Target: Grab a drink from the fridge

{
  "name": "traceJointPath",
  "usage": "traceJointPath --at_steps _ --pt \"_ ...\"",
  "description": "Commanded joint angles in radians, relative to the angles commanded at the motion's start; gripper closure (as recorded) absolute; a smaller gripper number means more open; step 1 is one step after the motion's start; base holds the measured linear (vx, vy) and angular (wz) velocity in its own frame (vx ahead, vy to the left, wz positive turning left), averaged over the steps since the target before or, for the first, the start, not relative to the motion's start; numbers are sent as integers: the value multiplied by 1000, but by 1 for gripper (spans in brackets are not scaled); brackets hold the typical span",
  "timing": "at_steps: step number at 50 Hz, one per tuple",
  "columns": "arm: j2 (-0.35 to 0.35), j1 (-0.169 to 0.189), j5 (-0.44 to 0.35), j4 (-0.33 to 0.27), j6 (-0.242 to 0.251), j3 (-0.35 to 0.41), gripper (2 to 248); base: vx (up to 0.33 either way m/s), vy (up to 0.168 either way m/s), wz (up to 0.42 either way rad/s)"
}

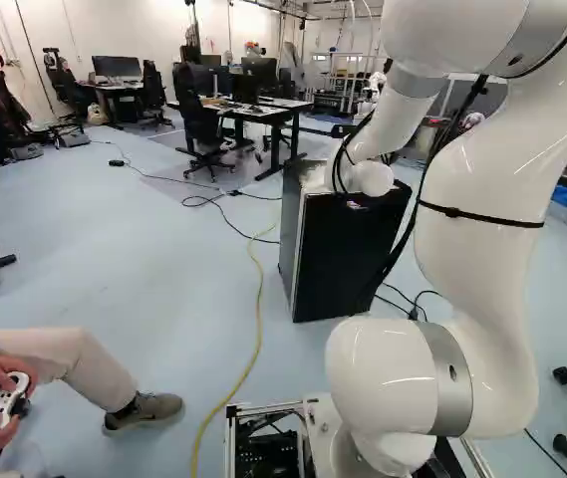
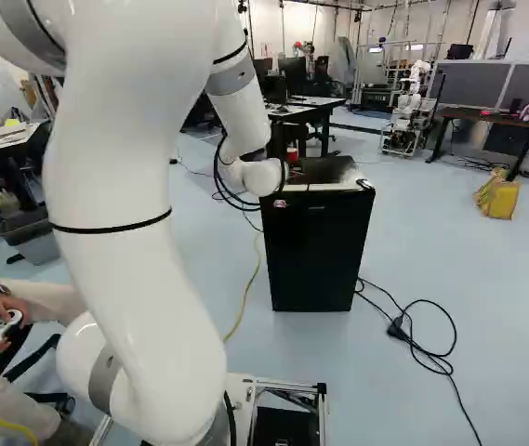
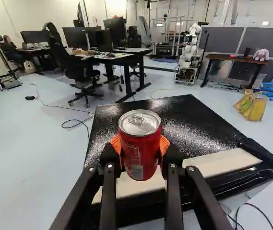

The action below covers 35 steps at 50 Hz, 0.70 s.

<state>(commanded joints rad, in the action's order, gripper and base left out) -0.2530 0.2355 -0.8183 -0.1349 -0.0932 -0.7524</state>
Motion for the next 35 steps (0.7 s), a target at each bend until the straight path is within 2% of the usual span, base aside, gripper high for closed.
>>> traceJointPath --at_steps 35 --pt "248 -110 -25 63 43 310 155 0 0 0"
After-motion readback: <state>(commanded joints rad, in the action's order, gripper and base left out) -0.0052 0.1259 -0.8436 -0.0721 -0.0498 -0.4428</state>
